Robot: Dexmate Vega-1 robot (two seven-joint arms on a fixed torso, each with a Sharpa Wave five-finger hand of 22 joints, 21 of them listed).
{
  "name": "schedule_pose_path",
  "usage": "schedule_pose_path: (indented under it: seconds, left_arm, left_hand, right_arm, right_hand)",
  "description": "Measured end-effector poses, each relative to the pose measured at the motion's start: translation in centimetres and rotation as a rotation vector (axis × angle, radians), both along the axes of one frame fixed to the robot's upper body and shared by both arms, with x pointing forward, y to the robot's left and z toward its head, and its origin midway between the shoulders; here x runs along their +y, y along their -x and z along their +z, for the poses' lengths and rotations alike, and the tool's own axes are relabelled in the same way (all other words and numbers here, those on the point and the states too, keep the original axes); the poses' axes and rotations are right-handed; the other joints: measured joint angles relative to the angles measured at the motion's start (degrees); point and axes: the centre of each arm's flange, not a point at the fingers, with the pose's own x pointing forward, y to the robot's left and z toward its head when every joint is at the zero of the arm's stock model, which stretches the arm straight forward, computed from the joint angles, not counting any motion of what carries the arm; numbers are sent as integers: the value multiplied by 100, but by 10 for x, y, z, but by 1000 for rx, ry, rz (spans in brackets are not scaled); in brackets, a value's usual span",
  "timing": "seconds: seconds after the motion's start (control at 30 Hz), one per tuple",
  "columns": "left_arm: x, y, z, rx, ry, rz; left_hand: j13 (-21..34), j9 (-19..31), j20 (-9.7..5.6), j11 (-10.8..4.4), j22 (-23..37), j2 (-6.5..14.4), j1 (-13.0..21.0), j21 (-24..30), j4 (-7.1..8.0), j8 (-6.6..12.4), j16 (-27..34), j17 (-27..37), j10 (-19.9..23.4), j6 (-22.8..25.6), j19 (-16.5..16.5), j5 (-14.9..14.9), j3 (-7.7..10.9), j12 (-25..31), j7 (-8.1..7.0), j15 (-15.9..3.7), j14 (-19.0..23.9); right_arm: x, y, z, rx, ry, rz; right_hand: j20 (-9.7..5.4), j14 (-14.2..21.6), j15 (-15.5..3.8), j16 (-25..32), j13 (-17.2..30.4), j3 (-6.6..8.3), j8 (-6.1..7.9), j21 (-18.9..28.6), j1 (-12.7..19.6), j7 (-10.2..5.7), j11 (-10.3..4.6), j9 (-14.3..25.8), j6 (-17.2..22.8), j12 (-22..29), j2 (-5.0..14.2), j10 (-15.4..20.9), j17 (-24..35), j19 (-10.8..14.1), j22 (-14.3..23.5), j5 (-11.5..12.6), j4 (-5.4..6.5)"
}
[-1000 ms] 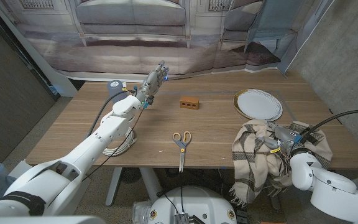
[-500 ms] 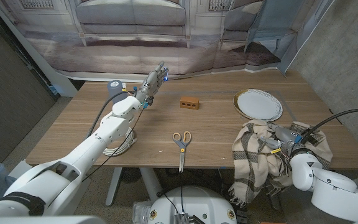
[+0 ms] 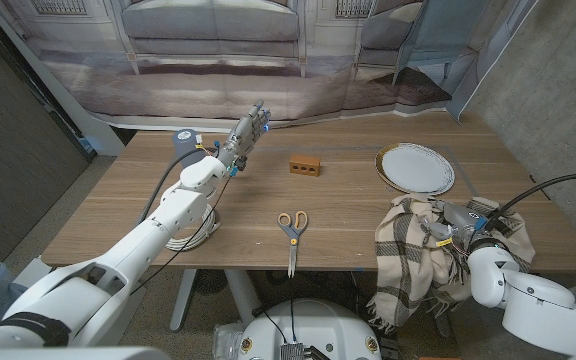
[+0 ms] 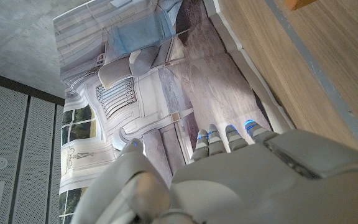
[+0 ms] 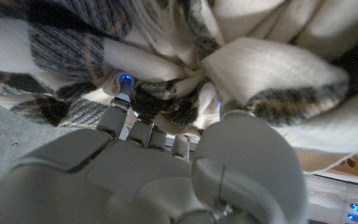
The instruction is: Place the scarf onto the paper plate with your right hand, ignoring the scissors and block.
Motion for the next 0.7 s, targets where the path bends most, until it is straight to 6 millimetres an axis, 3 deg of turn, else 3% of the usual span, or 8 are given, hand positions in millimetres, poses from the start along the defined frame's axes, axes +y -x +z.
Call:
schedule_pose_path:
  seconds: [0.13, 0.2, 0.37, 0.43, 0.53, 0.6, 0.7]
  left_arm:
    - [0, 1, -2, 2, 2, 0]
    - [0, 1, -2, 3, 2, 2]
    - [1, 2, -2, 3, 2, 3]
    - [0, 2, -3, 3, 2, 2]
    - [1, 3, -3, 4, 2, 3]
    - [0, 3, -3, 3, 1, 2]
    - [1, 3, -4, 4, 1, 3]
  left_hand:
    - [0, 0, 0, 0, 0, 0, 0, 0, 0, 0, 0, 0, 0, 0, 0, 0, 0, 0, 0, 0, 0]
    - [0, 0, 0, 0, 0, 0, 0, 0, 0, 0, 0, 0, 0, 0, 0, 0, 0, 0, 0, 0, 0]
    - [0, 0, 22, 0, 0, 0, 0, 0, 0, 0, 0, 0, 0, 0, 22, 0, 0, 0, 0, 0, 0]
    - [0, 0, 31, 0, 0, 0, 0, 0, 0, 0, 0, 0, 0, 0, 31, 0, 0, 0, 0, 0, 0]
    - [0, 0, 31, 0, 0, 17, 17, 0, 23, 0, 0, 0, 0, 0, 31, 0, -23, 0, 0, 0, 0]
    - [0, 0, 31, 0, 0, 22, 22, 0, 23, 0, 0, 0, 0, 0, 31, 0, -23, 0, 0, 0, 0]
    - [0, 0, 31, 0, 0, 22, 22, 0, 23, 0, 0, 0, 0, 0, 31, 0, -23, 0, 0, 0, 0]
  right_arm:
    - [0, -1, 2, -1, 4, 1]
    - [1, -2, 3, -3, 7, 3]
    - [1, -3, 5, -2, 12, 3]
    - [1, -3, 5, 1, 13, 1]
    - [1, -4, 7, 1, 16, -1]
    - [1, -4, 8, -1, 19, -2]
    - [1, -5, 9, -4, 23, -3]
  right_hand:
    - [-24, 168, -3, 46, -1, 88, 85, 4, 348, -61, -54, 63, 120, 66, 97, 183, 37, 51, 21, -74, -9]
    - [-126, 267, -19, 86, -1, 126, 126, 48, 520, -72, -103, 98, 192, 97, 152, 246, 78, 151, 22, -134, 18]
    - [-128, 453, -37, 196, 27, 186, 204, 113, 851, -101, -145, 163, 305, 139, 314, 408, 171, 152, 70, -275, 28]
    - [-404, 586, -50, 268, 31, 186, 230, 156, 986, -130, -205, 200, 372, 178, 357, 472, 242, 429, 71, -341, 28]
    - [-436, 755, -49, 395, 31, 186, 316, 246, 1192, -139, -233, 244, 493, 267, 443, 646, 360, 461, 146, -475, 28]
    - [-724, 901, -81, 492, 45, 178, 359, 311, 1301, -142, -257, 287, 551, 303, 496, 727, 477, 749, 178, -565, 36]
    - [-750, 968, -84, 612, 60, 127, 431, 423, 1474, -135, -304, 332, 710, 379, 561, 862, 642, 776, 281, -713, 85]
